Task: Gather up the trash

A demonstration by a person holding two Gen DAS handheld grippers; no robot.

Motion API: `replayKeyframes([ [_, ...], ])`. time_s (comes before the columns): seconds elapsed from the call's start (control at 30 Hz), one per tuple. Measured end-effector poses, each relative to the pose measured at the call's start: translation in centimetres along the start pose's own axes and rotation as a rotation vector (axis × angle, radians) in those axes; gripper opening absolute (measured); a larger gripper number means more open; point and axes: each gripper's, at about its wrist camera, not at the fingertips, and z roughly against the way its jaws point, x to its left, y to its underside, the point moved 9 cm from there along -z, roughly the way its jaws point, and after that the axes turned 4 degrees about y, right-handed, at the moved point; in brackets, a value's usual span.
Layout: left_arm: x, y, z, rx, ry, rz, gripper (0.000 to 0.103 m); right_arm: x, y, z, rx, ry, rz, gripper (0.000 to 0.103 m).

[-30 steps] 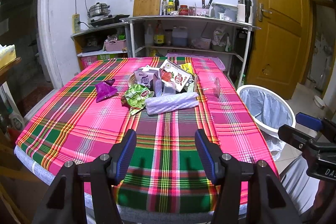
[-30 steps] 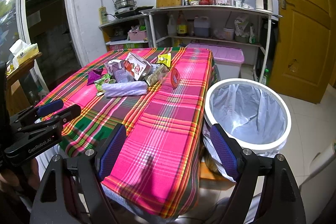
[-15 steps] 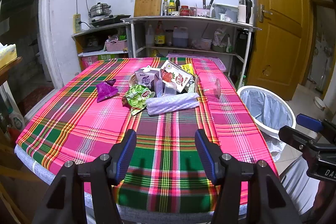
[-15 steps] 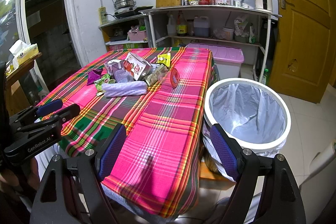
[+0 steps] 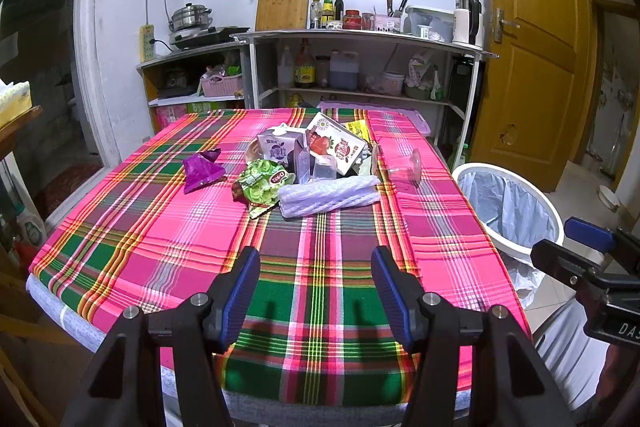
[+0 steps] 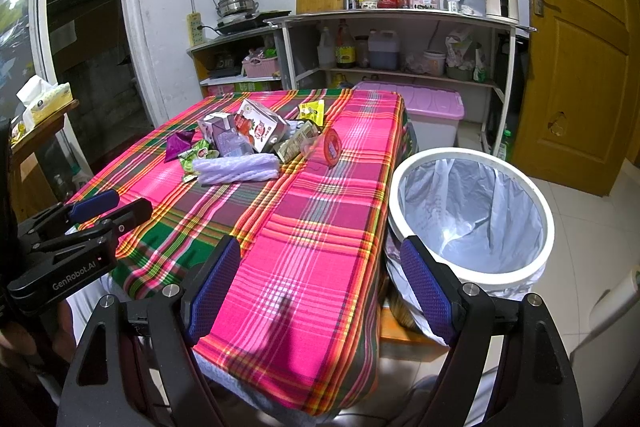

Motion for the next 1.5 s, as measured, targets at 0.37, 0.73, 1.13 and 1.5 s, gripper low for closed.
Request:
replayKeyframes([
  [0.37, 0.1, 0.0, -0.5, 0.005, 0.006, 0.006, 0.057, 0.0, 0.0, 0.1, 0.002, -0.001, 0.0, 0.082],
  [0.73, 0.5, 0.4, -2.1, 0.029, 0.019, 0.022, 0.057, -0.3, 0.1, -1.8, 0.011, -0.001, 0.005, 0.082],
  [1.13, 1.9, -1.1, -4.9, 0.041, 0.026, 0.007, 0.057, 0.3, -1.9, -5.5, 0.056, -0.036, 0.032, 0.082],
  [1.5, 2.0, -4.1, -9.7, 0.064, 0.103, -0.074, 0.057, 0.6, -6.2, -12.4, 0.126, -0.077, 0.057, 0.076],
])
